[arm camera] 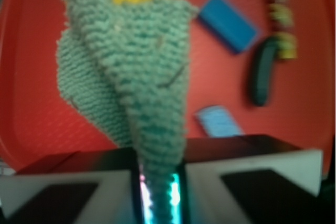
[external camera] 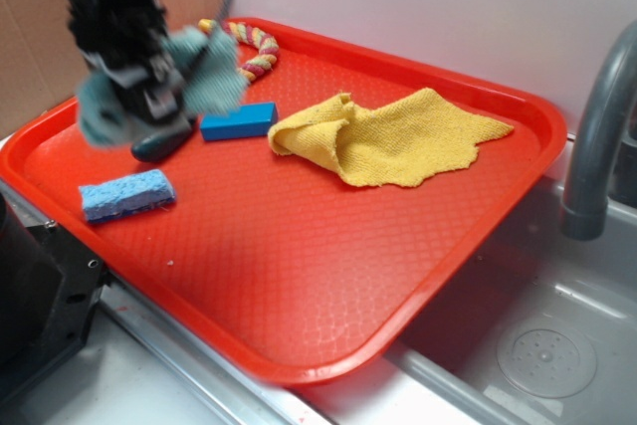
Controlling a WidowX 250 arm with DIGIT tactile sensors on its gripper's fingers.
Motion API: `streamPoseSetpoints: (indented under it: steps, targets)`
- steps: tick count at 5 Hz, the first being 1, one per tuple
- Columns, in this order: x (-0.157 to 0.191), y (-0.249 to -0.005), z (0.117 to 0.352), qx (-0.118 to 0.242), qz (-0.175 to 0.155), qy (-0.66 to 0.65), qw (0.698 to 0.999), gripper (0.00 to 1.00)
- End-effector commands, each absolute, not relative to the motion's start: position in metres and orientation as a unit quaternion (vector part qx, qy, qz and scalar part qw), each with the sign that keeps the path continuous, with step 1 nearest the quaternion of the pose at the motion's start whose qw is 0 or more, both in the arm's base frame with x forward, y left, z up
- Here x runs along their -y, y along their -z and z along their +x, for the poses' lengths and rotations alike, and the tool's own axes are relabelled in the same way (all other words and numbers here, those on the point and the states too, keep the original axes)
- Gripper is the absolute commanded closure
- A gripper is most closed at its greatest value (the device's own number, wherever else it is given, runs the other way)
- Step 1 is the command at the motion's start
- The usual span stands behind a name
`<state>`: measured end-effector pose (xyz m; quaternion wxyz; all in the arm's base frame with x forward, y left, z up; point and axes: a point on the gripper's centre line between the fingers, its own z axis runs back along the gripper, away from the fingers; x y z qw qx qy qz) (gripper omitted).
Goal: Grab the blue cloth.
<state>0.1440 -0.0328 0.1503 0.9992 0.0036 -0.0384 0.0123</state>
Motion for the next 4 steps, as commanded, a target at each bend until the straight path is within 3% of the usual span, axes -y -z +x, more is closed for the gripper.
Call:
streamPoseSetpoints:
  steps: [1,4]
  targets:
    - [-0.001,-0.171,0.177,0.061,0.047,-0.027,0.997,1.00]
    - [-0.005,-0.189,0.188,0.088,0.040,-0.024,0.995,1.00]
